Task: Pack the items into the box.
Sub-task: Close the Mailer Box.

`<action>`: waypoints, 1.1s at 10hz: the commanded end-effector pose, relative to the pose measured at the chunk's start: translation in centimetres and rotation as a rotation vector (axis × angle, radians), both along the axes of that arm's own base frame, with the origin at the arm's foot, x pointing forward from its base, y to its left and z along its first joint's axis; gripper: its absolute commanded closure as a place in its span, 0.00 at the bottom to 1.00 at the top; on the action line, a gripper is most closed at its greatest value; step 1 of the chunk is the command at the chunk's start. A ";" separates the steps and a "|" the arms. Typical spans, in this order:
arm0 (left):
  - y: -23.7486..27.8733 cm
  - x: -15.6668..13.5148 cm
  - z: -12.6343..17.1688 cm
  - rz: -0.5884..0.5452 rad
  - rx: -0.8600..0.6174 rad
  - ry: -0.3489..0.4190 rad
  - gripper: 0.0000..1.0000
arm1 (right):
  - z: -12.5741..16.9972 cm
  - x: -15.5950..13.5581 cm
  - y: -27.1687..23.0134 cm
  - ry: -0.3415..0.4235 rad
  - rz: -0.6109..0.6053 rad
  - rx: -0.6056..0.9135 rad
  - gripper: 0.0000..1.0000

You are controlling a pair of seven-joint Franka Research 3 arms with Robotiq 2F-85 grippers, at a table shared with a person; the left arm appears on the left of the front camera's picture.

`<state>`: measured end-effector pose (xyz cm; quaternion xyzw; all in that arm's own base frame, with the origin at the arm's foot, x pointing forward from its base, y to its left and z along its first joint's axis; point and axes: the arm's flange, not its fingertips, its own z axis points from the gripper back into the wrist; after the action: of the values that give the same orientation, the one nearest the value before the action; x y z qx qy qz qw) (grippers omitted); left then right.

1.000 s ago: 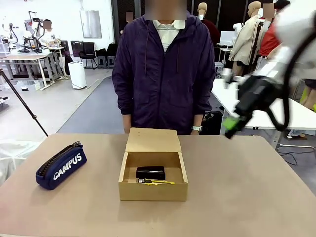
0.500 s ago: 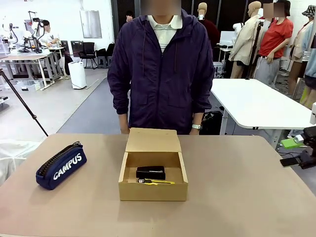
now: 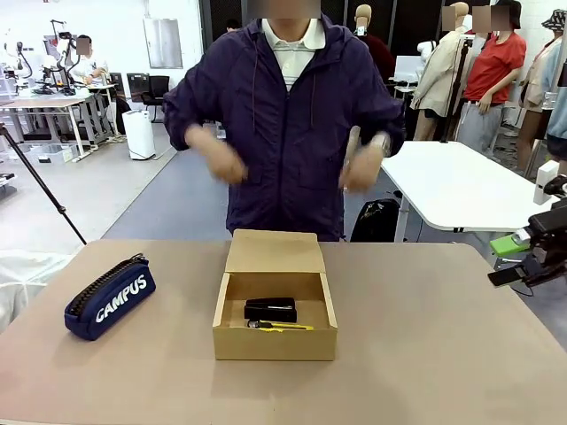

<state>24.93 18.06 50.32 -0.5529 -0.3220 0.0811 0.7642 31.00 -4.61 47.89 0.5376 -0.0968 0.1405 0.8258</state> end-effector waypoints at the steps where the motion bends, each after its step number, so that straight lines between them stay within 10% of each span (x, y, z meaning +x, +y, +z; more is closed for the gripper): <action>1: 0.0 0.0 0.2 0.000 -0.012 -0.018 0.00 | 0.1 0.2 -0.5 0.010 0.011 -0.001 0.00; 11: 0.0 0.0 0.2 0.000 -0.012 -0.018 0.00 | 0.1 0.2 -0.5 0.010 0.011 -0.001 0.00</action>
<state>24.93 18.06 50.32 -0.5529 -0.3220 0.0811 0.7642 31.13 -4.73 47.67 0.5390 -0.0945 0.1376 0.8256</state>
